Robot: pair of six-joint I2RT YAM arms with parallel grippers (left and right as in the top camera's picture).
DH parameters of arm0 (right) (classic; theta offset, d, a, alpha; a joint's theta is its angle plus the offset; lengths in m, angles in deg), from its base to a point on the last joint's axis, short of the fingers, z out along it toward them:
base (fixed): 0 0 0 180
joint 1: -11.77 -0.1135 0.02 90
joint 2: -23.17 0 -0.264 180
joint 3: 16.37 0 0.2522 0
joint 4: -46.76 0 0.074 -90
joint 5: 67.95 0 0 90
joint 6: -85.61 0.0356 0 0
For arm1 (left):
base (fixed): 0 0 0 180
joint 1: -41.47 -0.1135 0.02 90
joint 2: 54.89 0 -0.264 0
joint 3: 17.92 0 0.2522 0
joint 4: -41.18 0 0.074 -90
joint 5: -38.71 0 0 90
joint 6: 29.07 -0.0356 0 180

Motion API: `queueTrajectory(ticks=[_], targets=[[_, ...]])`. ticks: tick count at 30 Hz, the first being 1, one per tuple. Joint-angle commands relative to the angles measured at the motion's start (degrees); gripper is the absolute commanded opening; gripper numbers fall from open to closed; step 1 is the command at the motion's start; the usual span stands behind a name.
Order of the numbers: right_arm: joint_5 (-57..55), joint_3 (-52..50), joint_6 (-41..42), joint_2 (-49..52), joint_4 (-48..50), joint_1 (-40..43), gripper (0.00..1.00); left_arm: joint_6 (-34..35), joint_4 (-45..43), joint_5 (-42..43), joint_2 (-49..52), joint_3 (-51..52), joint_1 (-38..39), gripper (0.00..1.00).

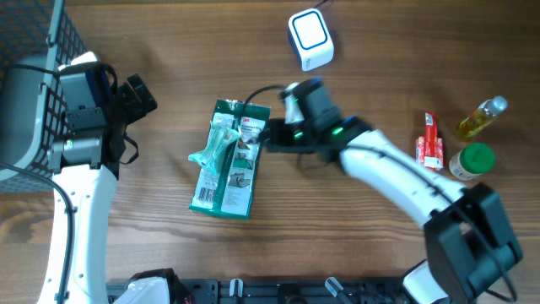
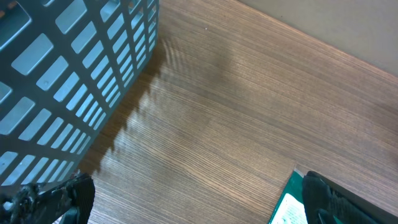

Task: Scan the item barcode
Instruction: 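Move the right gripper back over the green glove package, then lower the right gripper and grasp the pale green pouch on the package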

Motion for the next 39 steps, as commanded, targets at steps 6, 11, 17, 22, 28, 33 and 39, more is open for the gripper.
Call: queueTrajectory(ticks=[6, 11, 17, 22, 28, 33, 39], targets=[[-29.0, -0.3, 4.1, 5.2, 11.6, -17.7, 0.62, -0.5, -0.2, -0.5, 0.0, -0.4, -0.3, 1.00], [-29.0, -0.3, 4.7, 10.6, 17.8, -22.1, 0.72, -0.5, -0.2, -0.5, 0.0, -0.4, -0.3, 1.00], [-27.7, -0.3, 4.8, 13.3, 17.6, -23.0, 0.77, -0.5, -0.2, -0.5, 0.0, -0.4, -0.3, 1.00], [-27.7, -0.3, 4.8, 13.4, 18.4, -23.0, 0.79, -0.5, -0.2, -0.5, 0.0, -0.4, -0.3, 1.00], [-27.8, -0.3, 4.8, 13.6, 18.9, -23.0, 0.83, -0.5, -0.2, -0.5, 0.0, -0.4, -0.3, 1.00], [-27.8, -0.3, 4.8, 14.1, 19.3, -23.0, 0.84, -0.5, -0.2, -0.5, 0.0, -0.4, -0.3, 1.00], [-27.8, -0.3, 4.8, 15.4, 20.6, -23.0, 0.84, -0.5, -0.2, -0.5, 0.0, -0.4, -0.3, 1.00]])
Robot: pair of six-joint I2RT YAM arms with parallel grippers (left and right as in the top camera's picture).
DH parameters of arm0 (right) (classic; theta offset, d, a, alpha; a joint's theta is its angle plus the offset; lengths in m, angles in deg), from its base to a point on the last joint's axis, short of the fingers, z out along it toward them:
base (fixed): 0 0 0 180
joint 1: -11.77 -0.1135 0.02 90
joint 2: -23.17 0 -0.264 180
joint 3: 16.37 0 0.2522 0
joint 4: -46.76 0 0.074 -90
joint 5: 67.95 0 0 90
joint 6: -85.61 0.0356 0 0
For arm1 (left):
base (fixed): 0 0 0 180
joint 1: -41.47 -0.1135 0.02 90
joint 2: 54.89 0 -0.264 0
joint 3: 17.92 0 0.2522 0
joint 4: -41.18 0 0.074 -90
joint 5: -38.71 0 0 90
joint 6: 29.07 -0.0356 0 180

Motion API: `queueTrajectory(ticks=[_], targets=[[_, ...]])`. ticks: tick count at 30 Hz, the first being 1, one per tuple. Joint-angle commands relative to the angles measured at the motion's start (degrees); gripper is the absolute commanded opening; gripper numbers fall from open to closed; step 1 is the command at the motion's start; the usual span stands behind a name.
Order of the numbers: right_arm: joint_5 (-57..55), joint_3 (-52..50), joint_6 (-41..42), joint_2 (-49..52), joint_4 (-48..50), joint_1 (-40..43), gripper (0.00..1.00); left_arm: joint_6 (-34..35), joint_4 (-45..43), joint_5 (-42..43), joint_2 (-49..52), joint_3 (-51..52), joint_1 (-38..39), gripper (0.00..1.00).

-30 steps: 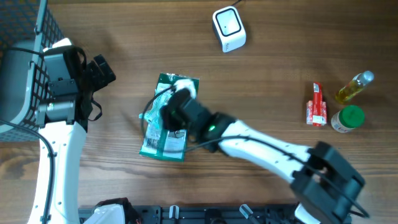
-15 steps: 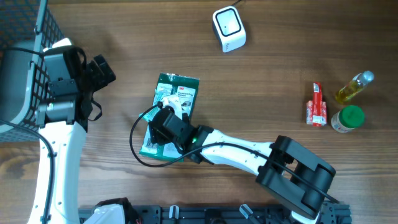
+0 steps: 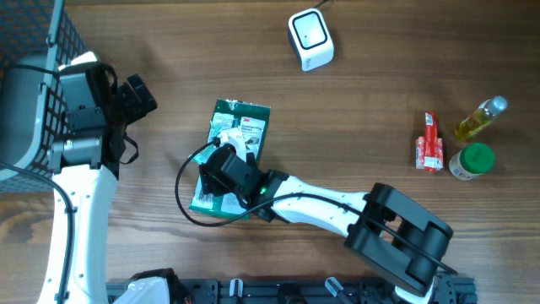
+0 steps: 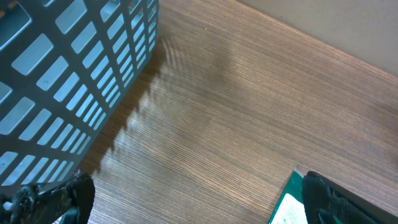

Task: Scan the item barcode
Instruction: 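Lower the right gripper and grasp the pale green pouch on the package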

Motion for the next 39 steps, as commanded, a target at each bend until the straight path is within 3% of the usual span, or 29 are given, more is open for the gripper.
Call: queueTrajectory(ticks=[1, 10, 30, 33, 39], targets=[[-1.2, -0.3, 0.5, 2.4, 1.6, 0.0, 0.84, -0.5, -0.2, -0.5, 0.0, -0.4, -0.3, 1.00], [-1.2, -0.3, 3.6, 5.2, 3.9, 0.0, 0.88, -0.5, -0.2, -0.5, 0.0, -0.4, -0.3, 1.00], [-1.2, -0.2, 3.5, 5.2, 8.7, 1.2, 0.88, -0.5, -0.2, -0.5, 0.0, -0.4, -0.3, 1.00], [-1.4, -0.2, 5.6, 5.2, 10.6, 1.7, 0.86, -0.5, -0.2, -0.5, 0.0, -0.4, -0.3, 1.00], [-2.1, -0.2, 14.3, 5.2, 12.6, 3.8, 0.72, -0.5, -0.2, -0.5, 0.0, -0.4, -0.3, 1.00]])
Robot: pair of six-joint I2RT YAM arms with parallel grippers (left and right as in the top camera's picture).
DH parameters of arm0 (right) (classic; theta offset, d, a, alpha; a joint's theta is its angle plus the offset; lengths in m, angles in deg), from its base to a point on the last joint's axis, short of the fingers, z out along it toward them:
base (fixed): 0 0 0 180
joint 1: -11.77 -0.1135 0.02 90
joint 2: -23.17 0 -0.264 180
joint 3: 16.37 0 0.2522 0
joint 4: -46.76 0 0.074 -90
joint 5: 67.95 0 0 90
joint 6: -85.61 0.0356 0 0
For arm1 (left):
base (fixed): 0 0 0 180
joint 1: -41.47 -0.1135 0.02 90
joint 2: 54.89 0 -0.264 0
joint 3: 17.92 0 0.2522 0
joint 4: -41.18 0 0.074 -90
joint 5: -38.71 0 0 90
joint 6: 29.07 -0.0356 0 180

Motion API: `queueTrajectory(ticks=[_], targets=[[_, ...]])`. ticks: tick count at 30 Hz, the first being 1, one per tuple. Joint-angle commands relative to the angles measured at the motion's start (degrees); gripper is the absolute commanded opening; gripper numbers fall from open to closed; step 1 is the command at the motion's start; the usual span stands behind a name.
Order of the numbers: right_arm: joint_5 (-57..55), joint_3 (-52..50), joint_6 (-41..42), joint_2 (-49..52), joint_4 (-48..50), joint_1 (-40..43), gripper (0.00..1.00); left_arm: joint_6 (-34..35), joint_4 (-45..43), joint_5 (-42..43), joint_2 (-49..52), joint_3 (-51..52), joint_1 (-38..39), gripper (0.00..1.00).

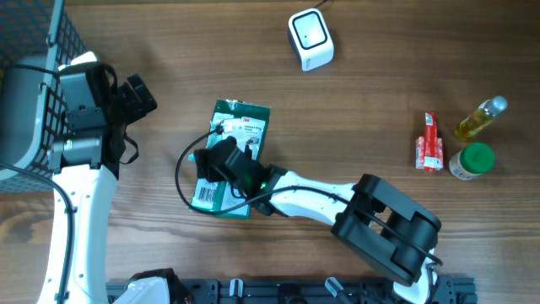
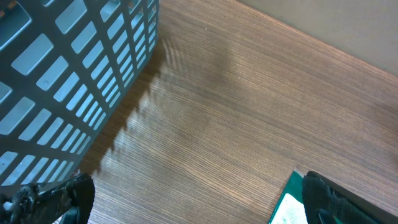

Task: Scan the item barcode
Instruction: 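Lower the right gripper and grasp the pale green pouch on the package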

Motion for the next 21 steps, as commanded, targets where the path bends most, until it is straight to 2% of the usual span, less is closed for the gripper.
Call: queueTrajectory(ticks=[1, 7, 10, 15, 18, 21], targets=[[-1.7, -0.2, 8.5, 1.6, -0.2, 1.9, 0.71, -0.5, -0.2, -0.5, 0.0, -0.4, -0.3, 1.00], [-0.9, -0.2, 11.2, 2.3, -2.1, 3.0, 0.72, -0.5, -0.2, -0.5, 0.0, -0.4, -0.3, 1.00], [0.7, -0.2, 11.9, 3.4, -2.1, 2.9, 0.66, -0.5, -0.2, -0.5, 0.0, -0.4, -0.3, 1.00], [2.0, -0.2, 13.1, 5.7, -2.4, 2.8, 0.38, -0.5, -0.2, -0.5, 0.0, -0.4, -0.3, 1.00], [2.0, -0.2, 12.7, 5.1, -2.4, 3.3, 0.14, -0.5, -0.2, -0.5, 0.0, -0.4, -0.3, 1.00], [2.0, -0.2, 9.0, 2.2, -2.7, 4.3, 0.04, -0.5, -0.2, -0.5, 0.0, -0.4, -0.3, 1.00]])
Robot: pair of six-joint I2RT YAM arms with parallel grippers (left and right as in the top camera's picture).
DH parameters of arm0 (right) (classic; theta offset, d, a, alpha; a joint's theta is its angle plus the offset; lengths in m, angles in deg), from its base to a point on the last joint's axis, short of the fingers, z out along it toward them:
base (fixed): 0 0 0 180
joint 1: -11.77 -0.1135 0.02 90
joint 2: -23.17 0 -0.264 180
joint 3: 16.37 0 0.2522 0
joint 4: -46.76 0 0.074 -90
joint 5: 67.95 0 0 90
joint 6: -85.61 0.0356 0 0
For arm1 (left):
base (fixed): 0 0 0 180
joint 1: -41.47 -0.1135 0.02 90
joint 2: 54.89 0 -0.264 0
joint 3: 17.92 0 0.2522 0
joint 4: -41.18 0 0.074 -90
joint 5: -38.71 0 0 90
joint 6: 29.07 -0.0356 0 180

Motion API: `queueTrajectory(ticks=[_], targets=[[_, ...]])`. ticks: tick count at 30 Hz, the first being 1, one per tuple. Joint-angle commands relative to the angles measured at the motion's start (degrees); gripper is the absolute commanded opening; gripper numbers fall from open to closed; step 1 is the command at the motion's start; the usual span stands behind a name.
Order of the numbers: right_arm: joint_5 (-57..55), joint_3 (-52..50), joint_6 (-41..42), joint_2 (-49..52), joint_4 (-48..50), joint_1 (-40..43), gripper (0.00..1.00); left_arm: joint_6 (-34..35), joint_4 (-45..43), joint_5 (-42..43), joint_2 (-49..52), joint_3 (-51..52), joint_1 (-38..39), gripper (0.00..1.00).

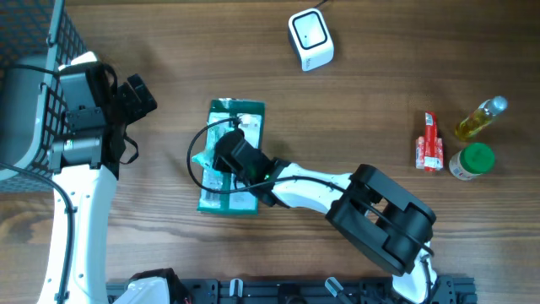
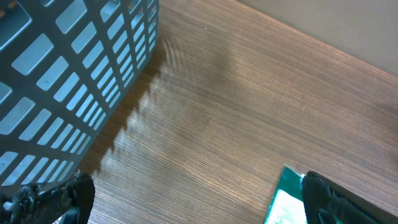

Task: Scan the item barcode
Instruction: 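Lower the right gripper and grasp the pale green pouch on the package, then lift the pale green pouch rightward off the package with the right gripper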

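Note:
The green package [image 1: 245,118] lies flat at the table's middle, its long side nearly straight up the overhead view; one corner [image 2: 283,199] shows in the left wrist view. My right gripper [image 1: 226,156] is down on the package's middle, its fingers hidden under the wrist; it appears shut on the package. The white scanner [image 1: 310,38] stands at the far edge, well apart from the package. My left gripper [image 1: 135,95] hangs at the left beside the basket, wide open [image 2: 199,202] over bare wood with nothing between its fingers.
A grey mesh basket [image 1: 29,51] fills the left far corner, and its wall [image 2: 62,68] is close to my left gripper. At the right edge lie a red tube [image 1: 430,142], an oil bottle [image 1: 481,116] and a green-lidded jar [image 1: 472,160].
The package has turned from tilted to nearly straight and shifted slightly right. My right gripper on it has moved a little to the right. The left arm has not moved.
My right gripper was first at the package's right edge. Then it was over the package's lower left part, and stayed there. Now the package has turned straight under it. My left gripper has stayed open by the basket throughout.

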Motion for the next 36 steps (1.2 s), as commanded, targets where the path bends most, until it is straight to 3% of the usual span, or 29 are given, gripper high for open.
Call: queueTrajectory(ticks=[1, 9, 16, 19, 22, 23, 24, 25, 26, 28, 31, 34, 35, 36], targets=[[0.1, -0.7, -6.8, -2.1, -1.8, 1.6, 0.04, -0.5, -0.2, -0.5, 0.0, -0.4, -0.3, 1.00], [0.1, -0.7, -35.5, -15.5, -6.4, 4.1, 0.04, -0.5, -0.2, -0.5, 0.0, -0.4, -0.3, 1.00], [2.0, -0.7, -73.7, -18.3, -27.7, 4.8, 0.04, -0.5, -0.2, -0.5, 0.0, -0.4, -0.3, 1.00], [3.8, -0.7, -83.1, -17.6, -34.9, 4.8, 0.04, -0.5, -0.2, -0.5, 0.0, -0.4, -0.3, 1.00], [6.0, -0.7, -85.8, -16.5, -36.3, 4.8, 0.04, -0.5, -0.2, -0.5, 0.0, -0.4, -0.3, 1.00], [6.5, -0.7, -86.5, -16.1, -36.1, 4.8, 0.13, -0.5, -0.2, -0.5, 0.0, -0.4, -0.3, 1.00], [6.5, -0.7, -87.1, -15.7, -35.6, 4.8, 0.28, -0.5, -0.2, -0.5, 0.0, -0.4, -0.3, 1.00], [6.3, -0.7, -87.2, -15.5, -35.3, 4.8, 0.56, -0.5, -0.2, -0.5, 0.0, -0.4, -0.3, 1.00], [5.9, -0.7, -87.1, -15.4, -35.0, 4.9, 0.59, -0.5, -0.2, -0.5, 0.0, -0.4, -0.3, 1.00], [3.4, -0.6, -86.6, -15.6, -33.8, 5.4, 0.60, -0.5, -0.2, -0.5, 0.0, -0.4, -0.3, 1.00], [-1.6, 0.5, -78.1, -17.1, -29.6, 7.4, 0.56, -0.5, -0.2, -0.5, 0.0, -0.4, -0.3, 1.00], [3.9, 4.0, -73.0, -20.0, -29.1, 10.4, 0.59, -0.5, -0.2, -0.5, 0.0, -0.4, -0.3, 1.00], [6.2, 4.9, -70.9, -21.2, -29.2, 11.7, 0.57, -0.5, -0.2, -0.5, 0.0, -0.4, -0.3, 1.00], [7.8, 5.2, -68.9, -21.9, -29.2, 12.7, 0.48, -0.5, -0.2, -0.5, 0.0, -0.4, -0.3, 1.00]])
